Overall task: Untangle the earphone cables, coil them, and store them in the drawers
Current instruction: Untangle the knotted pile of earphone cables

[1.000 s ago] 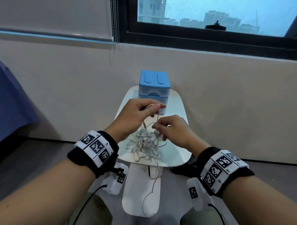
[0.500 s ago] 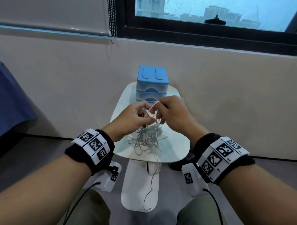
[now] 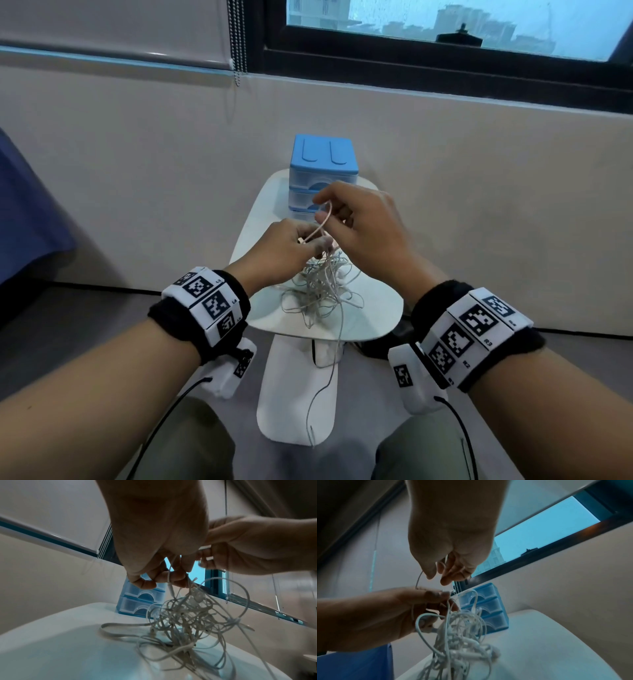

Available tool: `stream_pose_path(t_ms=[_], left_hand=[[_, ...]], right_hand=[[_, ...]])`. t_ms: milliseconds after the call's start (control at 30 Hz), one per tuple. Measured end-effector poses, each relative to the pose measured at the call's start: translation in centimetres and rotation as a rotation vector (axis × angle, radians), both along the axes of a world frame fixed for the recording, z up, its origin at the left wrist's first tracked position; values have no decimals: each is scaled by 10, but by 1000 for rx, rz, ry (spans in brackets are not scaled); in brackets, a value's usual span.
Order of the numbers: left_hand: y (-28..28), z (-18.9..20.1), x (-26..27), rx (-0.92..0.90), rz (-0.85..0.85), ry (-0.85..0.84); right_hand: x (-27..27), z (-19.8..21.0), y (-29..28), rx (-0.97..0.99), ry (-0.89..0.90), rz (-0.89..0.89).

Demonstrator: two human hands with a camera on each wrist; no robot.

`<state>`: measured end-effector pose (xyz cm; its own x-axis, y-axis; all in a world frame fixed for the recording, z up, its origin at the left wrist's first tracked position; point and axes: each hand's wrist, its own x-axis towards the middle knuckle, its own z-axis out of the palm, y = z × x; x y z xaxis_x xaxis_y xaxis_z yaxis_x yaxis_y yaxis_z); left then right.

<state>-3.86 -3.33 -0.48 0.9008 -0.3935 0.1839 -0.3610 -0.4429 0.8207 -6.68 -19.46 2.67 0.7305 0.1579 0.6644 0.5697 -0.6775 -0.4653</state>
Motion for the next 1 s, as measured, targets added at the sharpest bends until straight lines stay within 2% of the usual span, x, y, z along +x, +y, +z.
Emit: stream_pose_path(t_ms=[133, 200, 267, 400, 500, 600, 700, 767, 900, 1000], left_hand=[[3, 3, 4, 61, -20, -13], [5, 2, 4, 101, -31, -30], [7, 4, 4, 63, -29, -28], [6, 12, 9, -187, 48, -62], [4, 20, 9, -424, 21, -65], [1, 17, 7, -475, -52, -13], [-2, 5, 6, -409, -106, 125], [-4, -3, 2, -381, -132, 207], [-10, -12, -6, -198, -148, 115], [-15, -17, -7, -54, -156, 43]], right_hand=[[-4, -22, -6, 181, 377, 10], [-4, -33, -11, 260, 482, 21], [0, -42, -18, 257, 532, 15], [0, -57, -27, 106, 588, -4], [-4, -59, -28, 41, 641, 25], [-1, -49, -24, -35, 531, -41], [2, -25, -17, -52, 325, -136], [-1, -4, -14, -67, 286, -198], [-2, 26, -10, 21, 275, -209], [-8, 47, -7, 171, 195, -167]])
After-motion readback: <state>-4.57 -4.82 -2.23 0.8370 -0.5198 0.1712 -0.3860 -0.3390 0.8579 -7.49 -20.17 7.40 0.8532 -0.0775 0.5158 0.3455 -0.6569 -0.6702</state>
